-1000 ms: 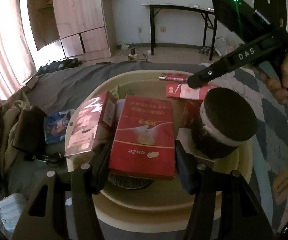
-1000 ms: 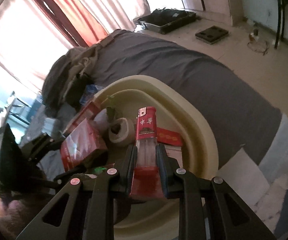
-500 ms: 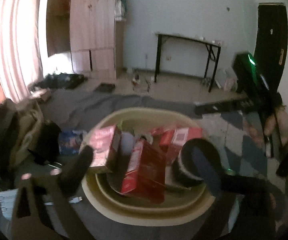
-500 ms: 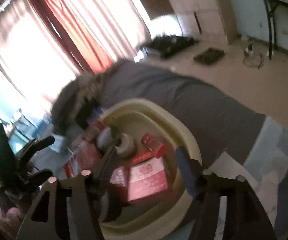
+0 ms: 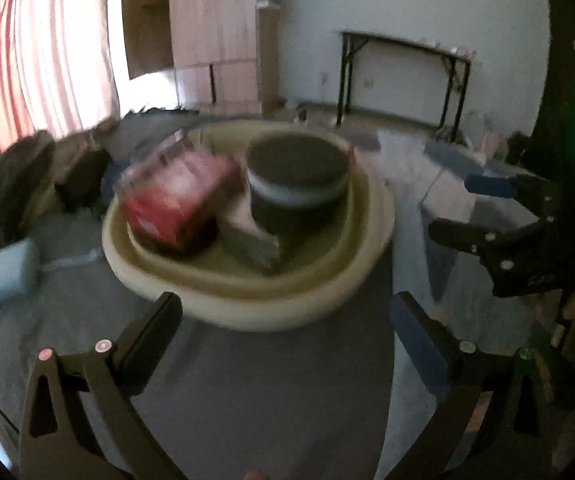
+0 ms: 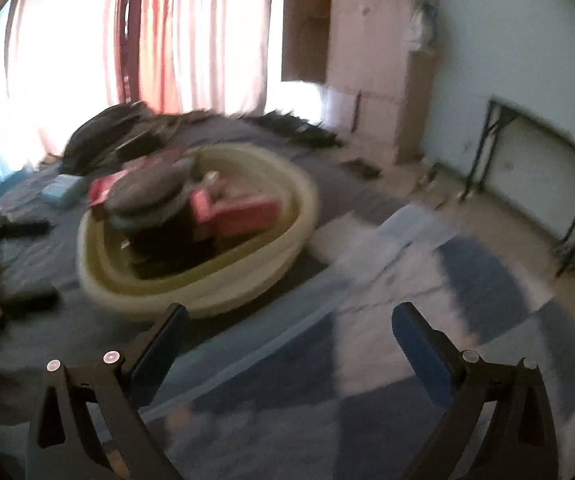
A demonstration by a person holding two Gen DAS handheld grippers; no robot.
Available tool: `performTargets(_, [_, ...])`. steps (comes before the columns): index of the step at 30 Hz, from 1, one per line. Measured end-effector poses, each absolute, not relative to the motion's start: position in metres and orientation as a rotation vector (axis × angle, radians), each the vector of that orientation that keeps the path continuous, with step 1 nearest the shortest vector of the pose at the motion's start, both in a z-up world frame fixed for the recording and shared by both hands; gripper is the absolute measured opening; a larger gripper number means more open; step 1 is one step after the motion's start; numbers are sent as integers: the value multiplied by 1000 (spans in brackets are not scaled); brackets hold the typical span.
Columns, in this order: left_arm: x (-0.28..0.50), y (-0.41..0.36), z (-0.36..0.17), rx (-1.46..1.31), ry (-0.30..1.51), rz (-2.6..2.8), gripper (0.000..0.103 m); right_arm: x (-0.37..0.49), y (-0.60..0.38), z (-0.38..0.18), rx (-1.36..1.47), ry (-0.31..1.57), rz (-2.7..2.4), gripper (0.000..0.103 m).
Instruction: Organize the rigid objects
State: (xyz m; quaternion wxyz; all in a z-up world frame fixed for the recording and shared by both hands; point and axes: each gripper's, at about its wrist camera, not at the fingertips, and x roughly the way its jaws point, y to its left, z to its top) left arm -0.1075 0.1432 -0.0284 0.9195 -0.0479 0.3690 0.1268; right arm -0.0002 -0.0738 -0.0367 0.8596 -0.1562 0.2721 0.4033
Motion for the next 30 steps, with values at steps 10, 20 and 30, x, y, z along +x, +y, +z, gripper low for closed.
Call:
performTargets(10, [-70, 161, -80, -203, 898, 372, 103, -3, -34, -82, -491, 706, 765, 103])
performTargets(20, [-56, 159, -81, -184, 906, 365, 103, 20, -18, -77, -545, 723, 865, 103])
performTargets(30, [-58, 162, -80, -189, 905, 359, 103, 31, -16, -82, -534, 731, 846, 103])
